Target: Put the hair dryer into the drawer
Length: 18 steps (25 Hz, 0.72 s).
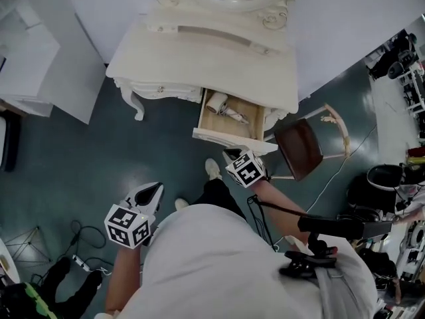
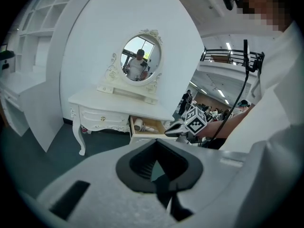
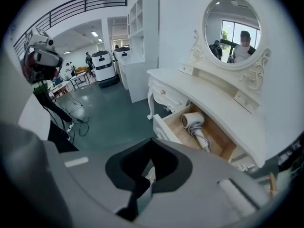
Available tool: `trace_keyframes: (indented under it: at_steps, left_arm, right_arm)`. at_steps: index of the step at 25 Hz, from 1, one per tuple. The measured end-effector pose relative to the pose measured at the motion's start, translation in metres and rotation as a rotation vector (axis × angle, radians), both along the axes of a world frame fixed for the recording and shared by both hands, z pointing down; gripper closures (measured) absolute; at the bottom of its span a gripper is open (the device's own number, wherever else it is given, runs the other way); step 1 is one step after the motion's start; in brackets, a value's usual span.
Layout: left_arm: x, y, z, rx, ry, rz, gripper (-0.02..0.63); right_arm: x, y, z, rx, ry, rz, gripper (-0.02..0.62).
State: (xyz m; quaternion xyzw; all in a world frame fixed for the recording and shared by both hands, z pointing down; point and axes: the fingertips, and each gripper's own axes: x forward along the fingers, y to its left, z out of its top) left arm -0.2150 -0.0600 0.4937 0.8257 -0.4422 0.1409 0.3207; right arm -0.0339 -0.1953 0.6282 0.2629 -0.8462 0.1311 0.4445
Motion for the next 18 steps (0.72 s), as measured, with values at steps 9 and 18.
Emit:
trace_keyframes:
  at_steps: [9, 18]
  left_arm:
    - [-0.007, 0.039, 0.005, 0.014, 0.003, 0.037, 0.604]
    - [-0.005, 0.055, 0.006, 0.021, 0.002, 0.037, 0.604]
  right_arm:
    - [-0.032, 0.067, -0.035, 0.042, -0.032, -0.072, 0.595]
    - [-0.050, 0.097, -0.051, 0.105, -0.016, -0.194, 0.595]
